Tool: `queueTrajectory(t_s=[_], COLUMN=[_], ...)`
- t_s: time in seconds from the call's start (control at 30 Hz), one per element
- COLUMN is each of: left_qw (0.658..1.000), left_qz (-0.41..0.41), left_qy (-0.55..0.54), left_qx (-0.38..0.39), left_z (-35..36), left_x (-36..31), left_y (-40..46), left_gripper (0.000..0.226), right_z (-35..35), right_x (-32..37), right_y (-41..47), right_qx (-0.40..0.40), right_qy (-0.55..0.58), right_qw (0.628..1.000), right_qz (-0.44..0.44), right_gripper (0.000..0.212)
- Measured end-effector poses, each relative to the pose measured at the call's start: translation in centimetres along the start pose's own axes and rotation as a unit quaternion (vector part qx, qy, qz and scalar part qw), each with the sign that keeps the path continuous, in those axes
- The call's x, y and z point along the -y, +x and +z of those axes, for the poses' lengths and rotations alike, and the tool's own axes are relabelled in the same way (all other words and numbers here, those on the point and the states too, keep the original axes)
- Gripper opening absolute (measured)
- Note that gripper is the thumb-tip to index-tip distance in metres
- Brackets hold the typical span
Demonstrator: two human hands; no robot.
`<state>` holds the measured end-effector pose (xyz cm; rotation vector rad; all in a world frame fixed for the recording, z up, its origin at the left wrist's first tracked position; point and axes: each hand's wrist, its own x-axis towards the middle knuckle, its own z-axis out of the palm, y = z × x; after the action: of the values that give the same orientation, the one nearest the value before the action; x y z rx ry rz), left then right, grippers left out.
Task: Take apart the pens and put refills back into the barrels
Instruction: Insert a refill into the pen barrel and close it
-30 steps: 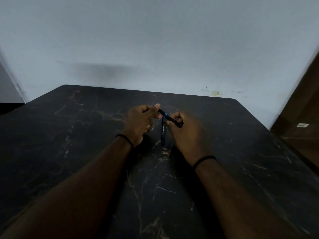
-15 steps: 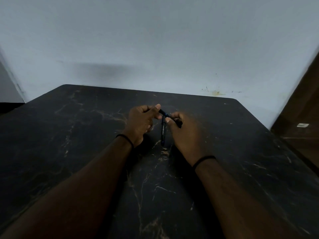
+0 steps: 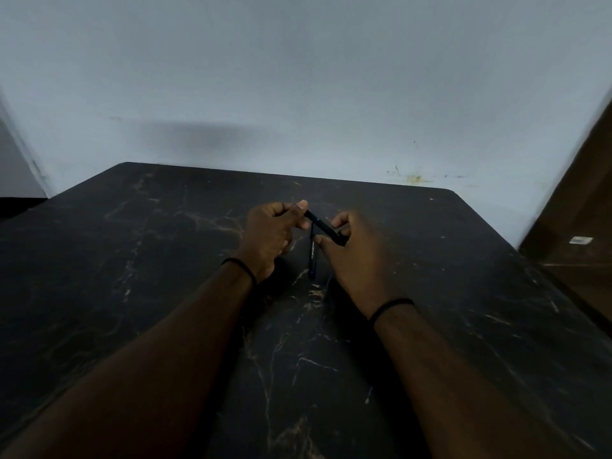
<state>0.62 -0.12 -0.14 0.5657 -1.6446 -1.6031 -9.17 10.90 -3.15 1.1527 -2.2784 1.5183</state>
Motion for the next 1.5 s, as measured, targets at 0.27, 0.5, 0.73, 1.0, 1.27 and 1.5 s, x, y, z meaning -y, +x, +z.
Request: queueTrajectory(t_s=[0.27, 0.5, 0.73, 1.0, 1.27, 1.5], left_qw=[1.000, 1.000, 1.000, 1.000, 1.000, 1.000], left_qz=[0.001, 0.007, 0.008, 0.004, 0.007, 0.007], left_qy=[-0.003, 0.003, -0.005, -0.008, -0.011, -0.004], left_qx=[0.003, 0.004, 0.008, 0.002, 0.003, 0.007], left_z=[-0.2, -0.2, -0.3, -0.2, -0.2, -0.2], left_x=[-0.1, 0.2, 0.5, 0.2, 0.4, 0.3], left_y=[0.0, 0.2, 0.4, 0.3, 0.2, 0.2], left_gripper=[0.026, 0.025, 0.026, 0.025, 0.026, 0.027], right_z=[-0.2, -0.4, -0.6, -0.7, -0.9, -0.8], right_x=[0.7, 0.2, 1.0, 1.0, 1.0, 1.3], right_y=[-0.1, -0.1, -0.2, -0.2, -0.4, -0.3], right_qx=[0.013, 0.001, 0.015, 0.036, 0.008, 0.019], right_qy=[-0.023, -0.024, -0.018, -0.063, -0.026, -0.023], right_qw=[1.000, 1.000, 1.000, 0.997, 0.999, 0.999], right_qz=[-0.005, 0.001, 0.007, 0.004, 0.020, 0.015], right_gripper=[0.037, 0.018, 0.024, 0.037, 0.016, 0.020])
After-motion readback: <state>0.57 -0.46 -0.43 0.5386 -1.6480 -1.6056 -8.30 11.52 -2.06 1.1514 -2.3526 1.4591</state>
